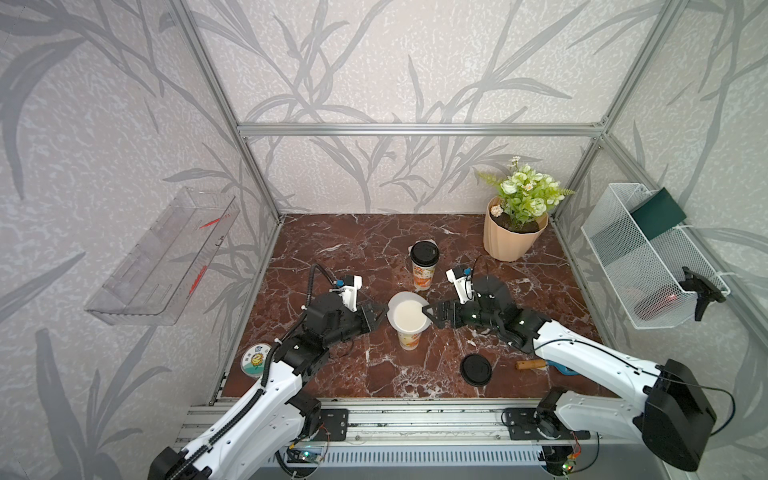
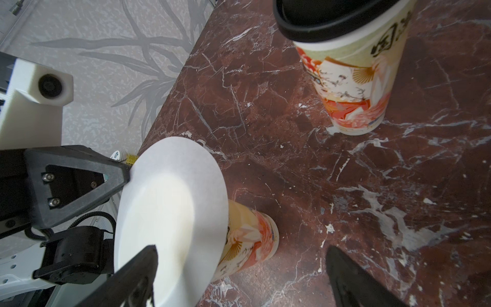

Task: Put the leak-proof paper on the milk tea cups
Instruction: Place the leak-proof paper at the cup.

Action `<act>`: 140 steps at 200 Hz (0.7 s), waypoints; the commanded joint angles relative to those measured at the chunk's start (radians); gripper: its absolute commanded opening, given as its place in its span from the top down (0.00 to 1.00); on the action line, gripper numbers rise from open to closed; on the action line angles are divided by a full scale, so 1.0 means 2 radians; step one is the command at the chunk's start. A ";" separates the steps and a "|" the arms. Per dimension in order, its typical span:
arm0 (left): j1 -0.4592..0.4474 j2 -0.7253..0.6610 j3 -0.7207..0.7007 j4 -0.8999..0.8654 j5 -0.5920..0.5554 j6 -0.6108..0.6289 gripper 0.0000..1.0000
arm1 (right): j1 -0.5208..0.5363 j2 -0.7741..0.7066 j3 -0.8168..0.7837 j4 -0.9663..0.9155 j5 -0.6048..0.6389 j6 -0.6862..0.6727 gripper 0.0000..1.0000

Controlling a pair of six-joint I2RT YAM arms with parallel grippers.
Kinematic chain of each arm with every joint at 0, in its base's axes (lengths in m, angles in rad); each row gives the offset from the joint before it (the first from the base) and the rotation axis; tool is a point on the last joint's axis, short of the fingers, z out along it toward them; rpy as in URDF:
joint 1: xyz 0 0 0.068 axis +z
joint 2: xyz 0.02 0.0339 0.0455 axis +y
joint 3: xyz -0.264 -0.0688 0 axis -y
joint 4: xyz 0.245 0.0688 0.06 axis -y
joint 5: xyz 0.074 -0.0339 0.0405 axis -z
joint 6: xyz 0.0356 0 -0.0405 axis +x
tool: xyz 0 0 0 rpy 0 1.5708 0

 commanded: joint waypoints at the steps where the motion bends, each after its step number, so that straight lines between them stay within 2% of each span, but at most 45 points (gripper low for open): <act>1: 0.003 -0.010 -0.010 0.000 0.007 0.001 1.00 | 0.002 -0.012 0.002 0.009 -0.002 0.003 0.02; 42: 0.003 -0.013 -0.014 -0.012 0.014 0.000 1.00 | 0.003 -0.016 0.002 0.005 0.002 0.002 0.02; 68: 0.003 -0.015 -0.010 -0.020 0.006 0.003 0.89 | 0.002 -0.018 0.003 0.002 0.003 0.001 0.01; 79: 0.003 -0.016 -0.009 -0.020 0.006 0.004 0.81 | 0.002 -0.021 0.003 0.000 0.005 0.001 0.02; 92: 0.003 -0.018 -0.005 -0.021 0.004 0.005 0.76 | 0.002 -0.024 0.005 -0.005 0.008 -0.001 0.02; 110: 0.004 -0.019 0.000 -0.022 0.005 0.006 0.58 | 0.002 -0.032 0.006 -0.014 0.014 -0.004 0.01; 140: 0.005 -0.022 0.007 -0.037 -0.001 0.012 0.49 | 0.002 -0.054 0.011 -0.047 0.038 -0.016 0.01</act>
